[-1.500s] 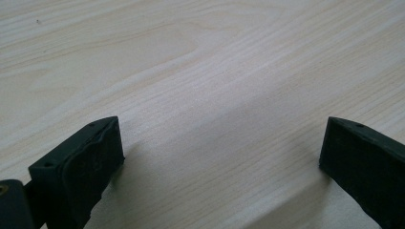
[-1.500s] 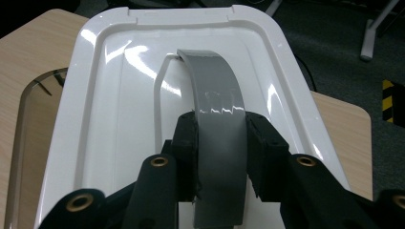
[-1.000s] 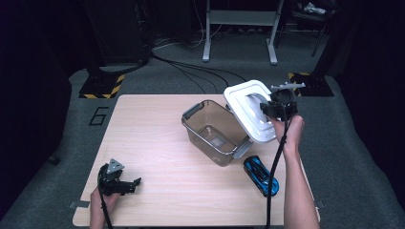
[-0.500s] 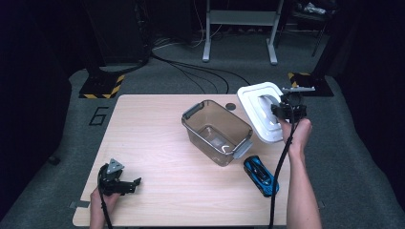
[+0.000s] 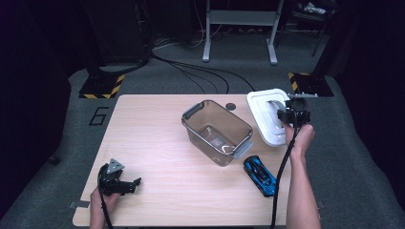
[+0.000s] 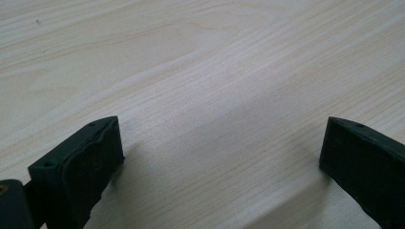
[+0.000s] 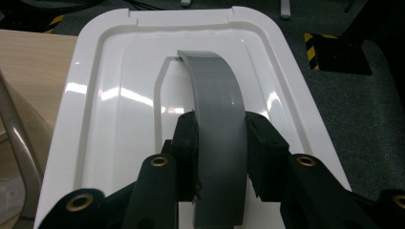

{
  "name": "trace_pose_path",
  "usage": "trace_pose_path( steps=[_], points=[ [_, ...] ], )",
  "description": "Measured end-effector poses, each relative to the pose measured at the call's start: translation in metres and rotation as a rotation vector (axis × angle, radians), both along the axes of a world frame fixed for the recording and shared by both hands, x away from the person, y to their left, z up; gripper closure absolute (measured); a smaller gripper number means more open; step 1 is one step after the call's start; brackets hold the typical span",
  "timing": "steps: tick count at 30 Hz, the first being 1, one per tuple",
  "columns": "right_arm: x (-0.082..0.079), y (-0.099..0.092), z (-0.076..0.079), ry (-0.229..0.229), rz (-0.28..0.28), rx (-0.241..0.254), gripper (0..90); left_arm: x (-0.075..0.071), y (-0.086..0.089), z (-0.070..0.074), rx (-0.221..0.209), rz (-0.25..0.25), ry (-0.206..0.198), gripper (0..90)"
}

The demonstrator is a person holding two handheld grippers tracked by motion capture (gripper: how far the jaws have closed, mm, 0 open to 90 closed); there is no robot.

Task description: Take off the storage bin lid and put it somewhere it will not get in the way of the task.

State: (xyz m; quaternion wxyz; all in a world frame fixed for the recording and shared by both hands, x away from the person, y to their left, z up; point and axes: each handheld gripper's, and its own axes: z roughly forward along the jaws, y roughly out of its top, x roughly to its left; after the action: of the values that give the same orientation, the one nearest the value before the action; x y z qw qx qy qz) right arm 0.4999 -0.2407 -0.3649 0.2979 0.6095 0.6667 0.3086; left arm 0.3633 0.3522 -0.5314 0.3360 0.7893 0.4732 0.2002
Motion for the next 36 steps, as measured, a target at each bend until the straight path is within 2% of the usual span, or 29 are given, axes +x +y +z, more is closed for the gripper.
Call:
trace_pose_path(
  steps=[8, 9, 16, 23, 36],
  points=[
    [0.007, -0.001, -0.020, 0.035, -0.020, -0.005, 67.4, 0.000, 0.000, 0.000, -0.001, 0.001, 0.000, 1.1],
    [0.010, -0.001, -0.026, 0.041, -0.020, -0.014, 67.3, 0.000, 0.000, 0.000, -0.002, 0.001, 0.000, 1.1],
    [0.015, 0.001, -0.045, 0.055, -0.026, -0.017, 67.3, 0.000, 0.000, 0.000, -0.002, 0.001, 0.000, 1.1],
    [0.022, 0.000, -0.067, 0.073, -0.032, -0.003, 67.3, 0.000, 0.000, 0.000, 0.000, 0.000, 0.000, 1.1],
    [0.034, 0.001, -0.096, 0.098, -0.019, 0.002, 67.3, 0.000, 0.000, 0.000, 0.000, 0.000, -0.001, 1.1]
  ],
)
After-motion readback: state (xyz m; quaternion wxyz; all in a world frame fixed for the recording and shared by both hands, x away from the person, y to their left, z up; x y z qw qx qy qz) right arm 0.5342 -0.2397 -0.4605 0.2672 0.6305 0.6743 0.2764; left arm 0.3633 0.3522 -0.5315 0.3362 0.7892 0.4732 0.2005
